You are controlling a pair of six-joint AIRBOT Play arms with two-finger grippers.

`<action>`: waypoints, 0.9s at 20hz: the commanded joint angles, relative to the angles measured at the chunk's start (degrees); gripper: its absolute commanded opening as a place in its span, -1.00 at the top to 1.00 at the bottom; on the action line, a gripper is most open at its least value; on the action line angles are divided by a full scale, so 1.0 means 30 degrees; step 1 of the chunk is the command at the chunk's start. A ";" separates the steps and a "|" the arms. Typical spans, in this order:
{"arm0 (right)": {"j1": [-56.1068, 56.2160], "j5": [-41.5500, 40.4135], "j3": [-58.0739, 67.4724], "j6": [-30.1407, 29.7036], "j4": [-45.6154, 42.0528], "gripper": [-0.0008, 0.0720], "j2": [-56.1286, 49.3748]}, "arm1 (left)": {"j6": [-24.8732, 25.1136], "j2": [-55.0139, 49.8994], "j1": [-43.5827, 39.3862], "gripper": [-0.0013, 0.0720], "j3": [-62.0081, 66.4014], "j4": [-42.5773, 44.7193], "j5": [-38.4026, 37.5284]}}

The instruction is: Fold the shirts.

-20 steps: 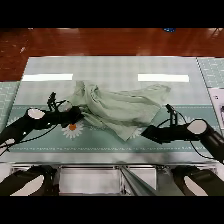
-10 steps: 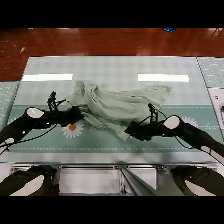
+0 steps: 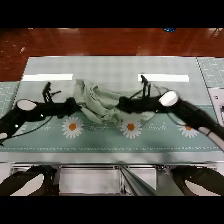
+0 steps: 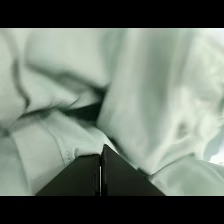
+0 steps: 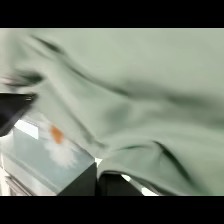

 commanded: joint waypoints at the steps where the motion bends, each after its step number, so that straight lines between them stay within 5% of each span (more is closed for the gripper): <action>1: -0.3308 0.3031 0.5967 -0.0015 -0.3555 0.93 0.2382 | 0.0627 0.1049 0.2397 0.89 0.4131 -0.0022 -0.2339; 8: -1.0054 1.0047 1.9409 0.0452 -0.8619 0.93 0.4983 | 0.0350 0.3555 0.6382 0.89 1.6640 -0.0036 -0.5173; 13: -1.2211 1.0637 2.1806 0.0809 -1.2619 0.93 0.8174 | 0.0357 0.5996 0.9500 0.89 2.1515 0.0444 -0.6207; 16: -1.2218 1.2014 2.1791 0.1807 -1.7172 0.93 0.9974 | -0.0160 0.8116 1.0914 0.89 2.1740 0.5151 -0.7737; 18: -1.2174 1.2845 2.1507 0.2783 -1.9832 0.93 1.0710 | -0.1027 0.9253 0.9275 0.89 2.1347 0.9224 -0.8145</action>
